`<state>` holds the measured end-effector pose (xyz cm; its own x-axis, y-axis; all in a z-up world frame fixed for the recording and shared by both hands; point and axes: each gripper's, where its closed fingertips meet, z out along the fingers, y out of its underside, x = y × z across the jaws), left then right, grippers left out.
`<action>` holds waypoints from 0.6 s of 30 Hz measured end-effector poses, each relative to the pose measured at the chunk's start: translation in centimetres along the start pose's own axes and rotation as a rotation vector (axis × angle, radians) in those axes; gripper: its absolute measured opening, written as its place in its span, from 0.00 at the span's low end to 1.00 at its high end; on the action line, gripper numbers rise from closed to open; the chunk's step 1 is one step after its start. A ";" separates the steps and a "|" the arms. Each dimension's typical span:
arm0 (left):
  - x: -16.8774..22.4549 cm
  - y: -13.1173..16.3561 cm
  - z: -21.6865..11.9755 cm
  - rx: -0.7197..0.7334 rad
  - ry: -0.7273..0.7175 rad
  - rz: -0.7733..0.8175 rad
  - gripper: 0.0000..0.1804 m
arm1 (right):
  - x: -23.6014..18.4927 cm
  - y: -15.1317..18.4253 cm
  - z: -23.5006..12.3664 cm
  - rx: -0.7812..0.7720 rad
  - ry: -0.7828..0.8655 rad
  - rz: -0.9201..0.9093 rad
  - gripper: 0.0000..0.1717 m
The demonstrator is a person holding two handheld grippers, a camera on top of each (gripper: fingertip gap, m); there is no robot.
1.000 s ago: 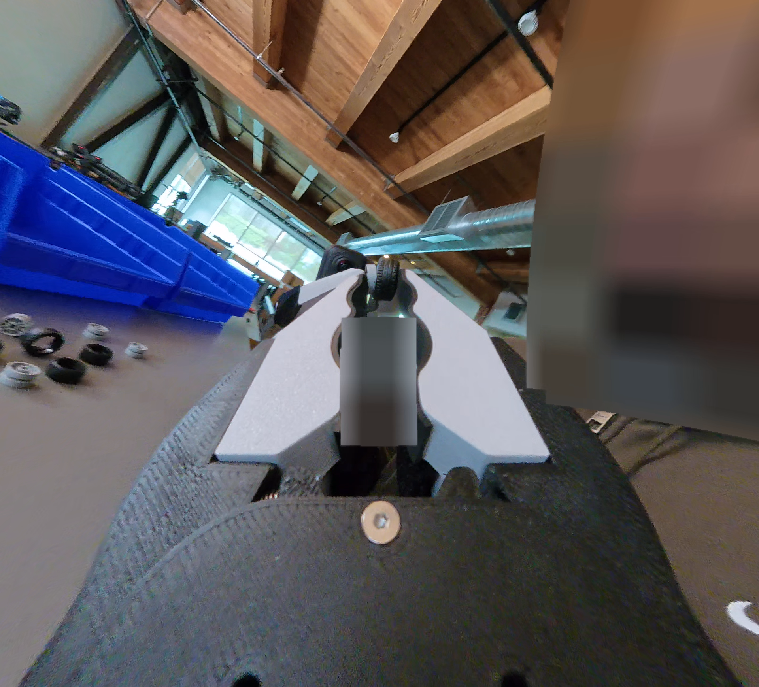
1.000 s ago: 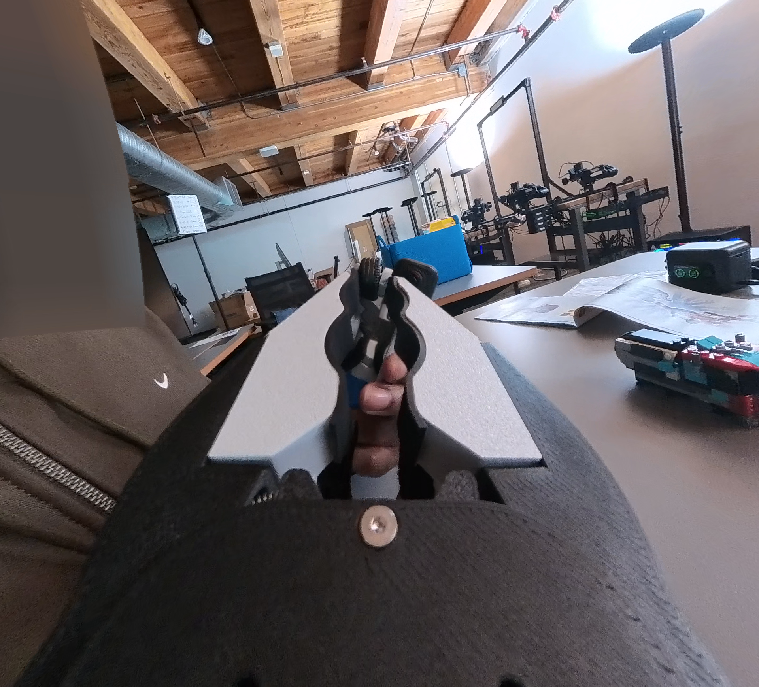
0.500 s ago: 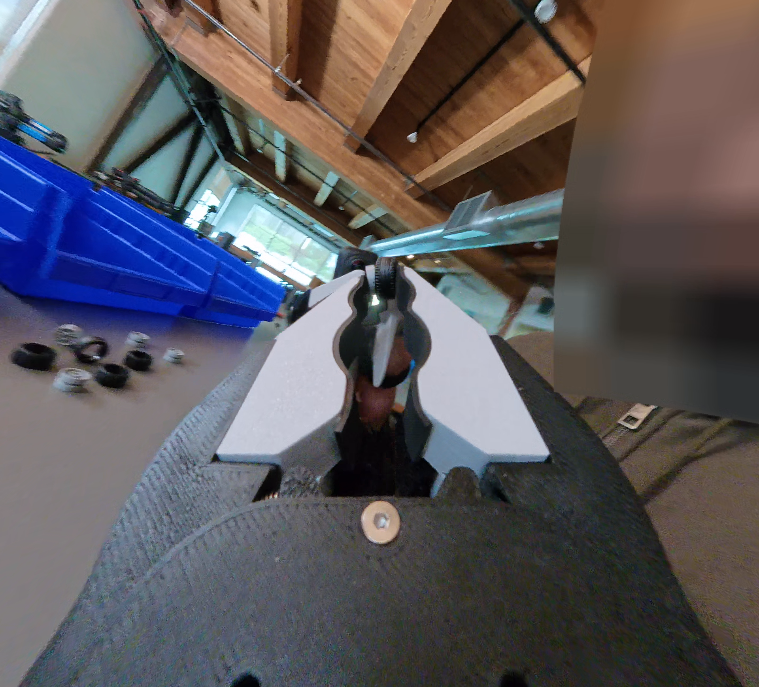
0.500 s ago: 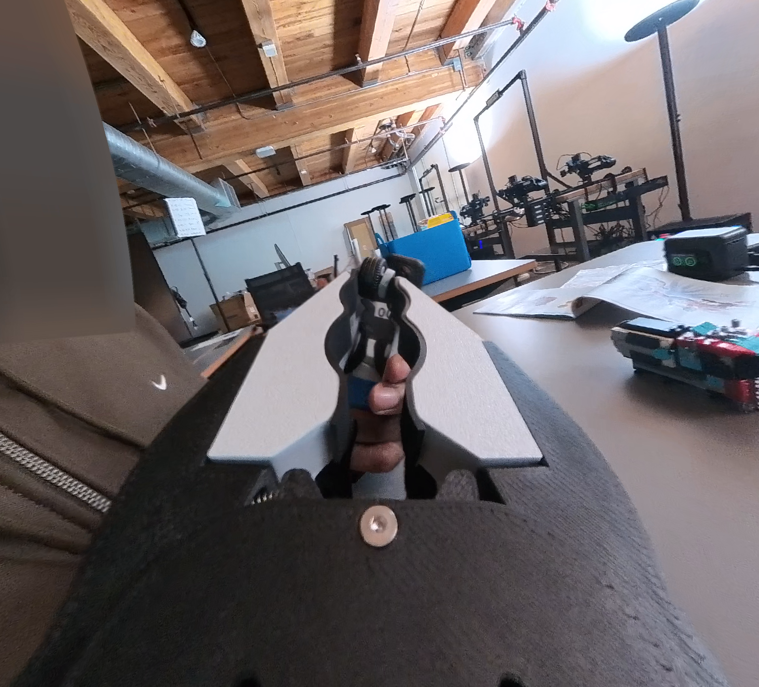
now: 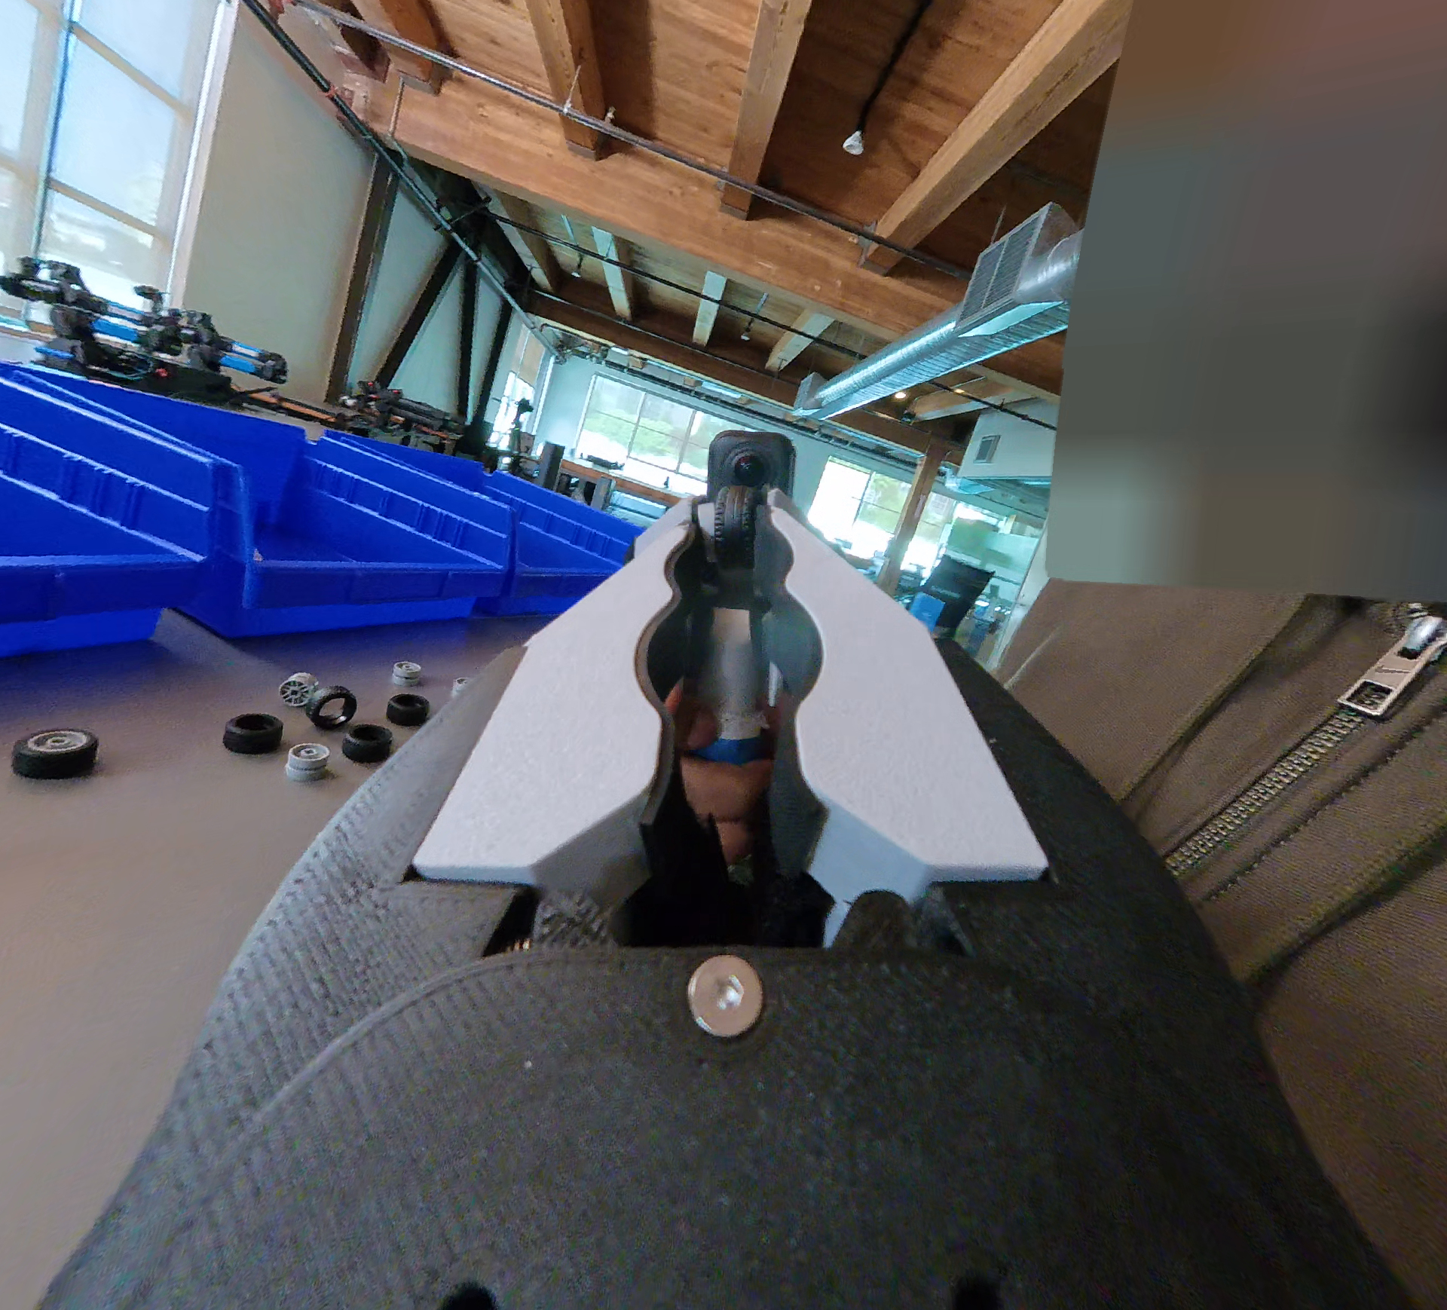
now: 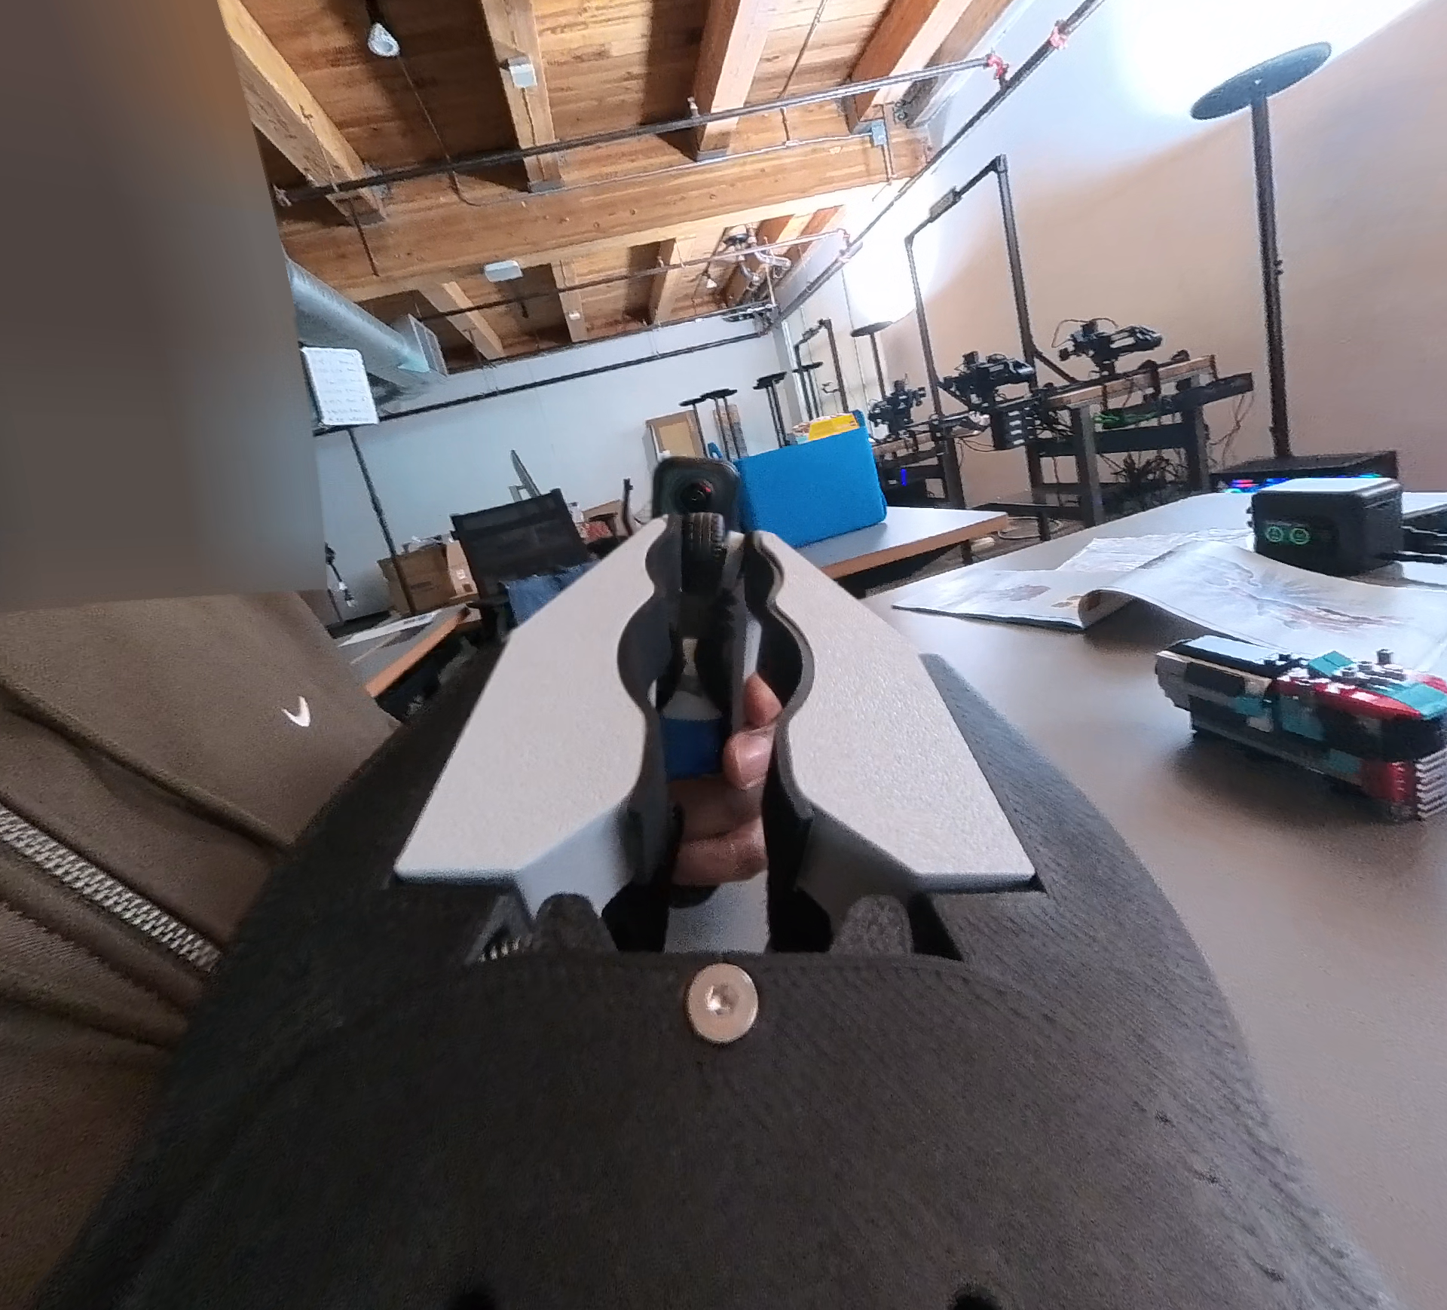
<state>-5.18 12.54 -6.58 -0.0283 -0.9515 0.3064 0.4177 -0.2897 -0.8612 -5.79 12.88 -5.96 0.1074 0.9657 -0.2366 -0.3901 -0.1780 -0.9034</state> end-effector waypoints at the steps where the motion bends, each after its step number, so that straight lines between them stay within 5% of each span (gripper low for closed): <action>1: 0.2 0.0 0.0 0.009 0.019 -0.017 0.07 | -0.2 -0.1 0.0 0.008 -0.014 0.016 0.09; 18: -0.4 0.0 0.1 0.092 0.168 -0.452 0.08 | 0.5 -0.2 -0.1 0.100 -0.126 0.392 0.09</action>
<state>-5.09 12.92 -6.64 -0.3678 -0.7386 0.5650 0.4085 -0.6741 -0.6153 -5.53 13.42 -5.92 -0.1767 0.8451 -0.5046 -0.4670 -0.5232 -0.7128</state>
